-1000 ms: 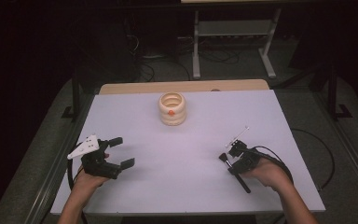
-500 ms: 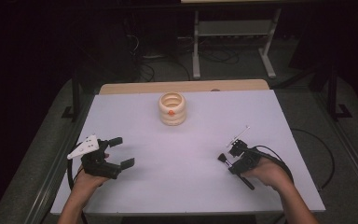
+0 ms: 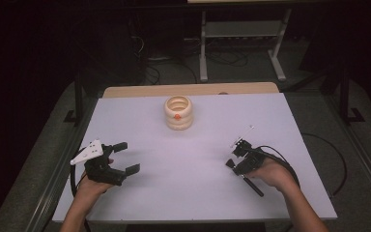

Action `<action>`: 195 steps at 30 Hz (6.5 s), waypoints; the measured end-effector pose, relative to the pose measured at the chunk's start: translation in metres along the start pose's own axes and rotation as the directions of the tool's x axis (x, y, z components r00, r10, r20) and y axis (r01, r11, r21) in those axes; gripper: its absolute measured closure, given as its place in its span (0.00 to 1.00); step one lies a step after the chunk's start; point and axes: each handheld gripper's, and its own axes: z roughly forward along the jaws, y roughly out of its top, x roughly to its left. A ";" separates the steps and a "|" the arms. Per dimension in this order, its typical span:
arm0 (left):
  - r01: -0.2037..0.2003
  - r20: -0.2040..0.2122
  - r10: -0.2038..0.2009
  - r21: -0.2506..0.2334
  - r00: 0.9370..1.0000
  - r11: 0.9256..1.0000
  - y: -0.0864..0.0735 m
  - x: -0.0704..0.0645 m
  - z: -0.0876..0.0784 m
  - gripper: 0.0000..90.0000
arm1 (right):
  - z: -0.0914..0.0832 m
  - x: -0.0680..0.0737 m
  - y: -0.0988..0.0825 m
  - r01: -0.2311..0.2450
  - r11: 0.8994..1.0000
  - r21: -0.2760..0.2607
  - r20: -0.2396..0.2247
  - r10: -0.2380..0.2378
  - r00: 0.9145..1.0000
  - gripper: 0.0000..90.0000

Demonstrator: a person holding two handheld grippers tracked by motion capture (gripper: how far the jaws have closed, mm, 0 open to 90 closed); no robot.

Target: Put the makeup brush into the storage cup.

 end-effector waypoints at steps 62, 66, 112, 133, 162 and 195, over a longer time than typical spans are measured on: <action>-0.004 0.018 0.004 0.008 1.000 1.000 0.005 0.002 0.008 0.00 | -0.036 -0.013 -0.008 -0.065 0.937 -0.343 -0.084 0.039 0.996 0.85; -0.006 0.020 0.006 0.001 1.000 1.000 0.010 0.005 0.007 0.00 | -0.040 -0.014 -0.009 -0.066 0.925 -0.375 -0.099 0.031 0.995 0.85; -0.086 0.126 0.086 -0.009 0.988 0.996 0.036 0.003 0.064 0.00 | -0.057 -0.021 -0.005 -0.009 0.762 -0.648 -0.146 -0.113 0.983 0.85; -0.082 0.233 0.080 0.003 0.969 0.997 0.030 -0.004 0.099 0.00 | -0.055 -0.015 0.008 0.011 0.683 -0.730 -0.183 -0.211 0.960 0.85; -0.100 0.315 0.087 0.026 0.945 0.995 0.028 -0.033 0.122 0.00 | -0.057 0.010 0.012 0.033 0.608 -0.793 -0.205 -0.317 0.926 0.85; -0.102 0.370 0.093 0.004 0.925 0.995 0.030 -0.055 0.139 0.28 | -0.054 0.037 0.022 0.017 0.574 -0.819 -0.251 -0.384 0.888 0.85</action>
